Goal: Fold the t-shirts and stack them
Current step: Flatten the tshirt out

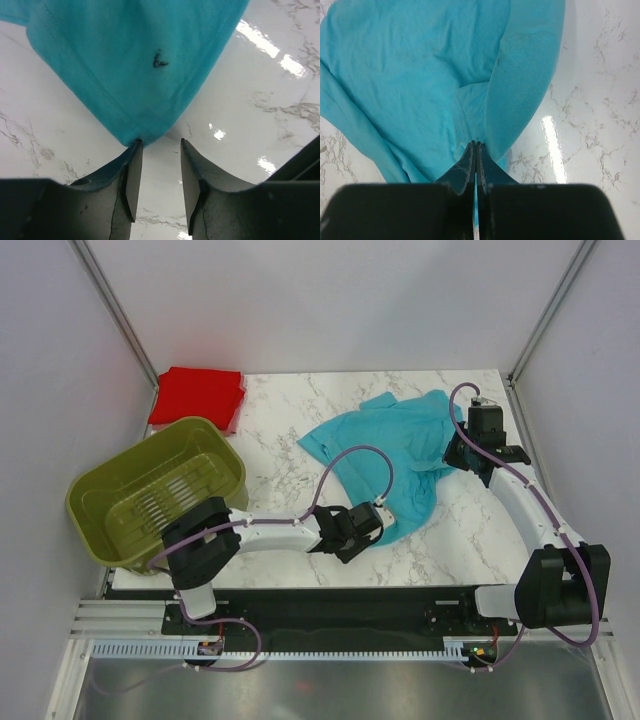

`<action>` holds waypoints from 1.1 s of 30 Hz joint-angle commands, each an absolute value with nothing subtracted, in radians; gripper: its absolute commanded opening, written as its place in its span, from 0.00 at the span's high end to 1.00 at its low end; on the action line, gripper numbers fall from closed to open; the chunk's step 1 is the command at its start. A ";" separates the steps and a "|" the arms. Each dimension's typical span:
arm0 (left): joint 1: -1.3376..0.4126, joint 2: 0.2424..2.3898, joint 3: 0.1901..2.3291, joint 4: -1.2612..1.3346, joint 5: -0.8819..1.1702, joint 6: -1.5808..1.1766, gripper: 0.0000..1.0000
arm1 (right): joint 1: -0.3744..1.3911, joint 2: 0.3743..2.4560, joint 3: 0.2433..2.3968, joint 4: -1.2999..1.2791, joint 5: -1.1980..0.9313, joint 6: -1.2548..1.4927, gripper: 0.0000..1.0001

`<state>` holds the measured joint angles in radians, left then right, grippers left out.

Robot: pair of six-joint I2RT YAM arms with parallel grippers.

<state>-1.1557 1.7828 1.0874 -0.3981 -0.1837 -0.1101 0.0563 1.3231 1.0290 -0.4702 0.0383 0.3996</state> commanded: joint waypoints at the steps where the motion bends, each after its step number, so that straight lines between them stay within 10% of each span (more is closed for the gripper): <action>1: -1.193 1.694 1.118 -0.377 -0.233 -0.054 0.55 | 0.057 1.293 1.051 -0.448 0.031 0.399 1.00; 26: -1.144 1.827 1.121 -0.367 -0.179 -0.015 0.53 | 0.058 1.267 1.045 -0.449 0.046 0.400 1.00; 33: -1.146 1.836 1.111 -0.364 -0.147 -0.044 0.80 | 0.057 1.261 1.052 -0.453 0.066 0.405 1.00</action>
